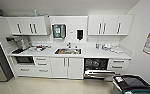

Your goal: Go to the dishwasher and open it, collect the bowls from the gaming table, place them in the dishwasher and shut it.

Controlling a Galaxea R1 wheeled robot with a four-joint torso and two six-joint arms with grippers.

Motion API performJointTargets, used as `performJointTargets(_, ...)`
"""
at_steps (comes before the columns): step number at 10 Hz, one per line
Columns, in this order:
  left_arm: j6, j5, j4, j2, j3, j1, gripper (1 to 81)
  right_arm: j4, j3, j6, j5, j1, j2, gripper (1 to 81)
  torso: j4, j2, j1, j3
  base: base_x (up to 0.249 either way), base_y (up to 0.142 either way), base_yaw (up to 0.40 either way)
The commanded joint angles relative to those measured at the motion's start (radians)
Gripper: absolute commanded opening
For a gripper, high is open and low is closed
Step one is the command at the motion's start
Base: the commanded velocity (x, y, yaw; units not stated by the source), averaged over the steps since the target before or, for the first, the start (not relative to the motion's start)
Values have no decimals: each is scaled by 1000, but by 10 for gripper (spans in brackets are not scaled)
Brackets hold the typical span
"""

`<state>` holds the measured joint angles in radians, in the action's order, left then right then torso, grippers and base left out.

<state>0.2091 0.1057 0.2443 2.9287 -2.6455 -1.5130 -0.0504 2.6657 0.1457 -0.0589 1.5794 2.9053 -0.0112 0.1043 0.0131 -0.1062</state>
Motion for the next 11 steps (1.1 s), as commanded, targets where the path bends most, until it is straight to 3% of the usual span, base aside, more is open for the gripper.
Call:
performJointTargets(1,-5,-40,10,-11,-2,55,10,4,-3,2,54,-44,-9,10,0,0,0,0,92,0,0)
performJointTargets(11,-5,-41,12,-11,-2,55,10,7,-6,0,50,-41,-6,10,0,0,0,0,94,0,0)
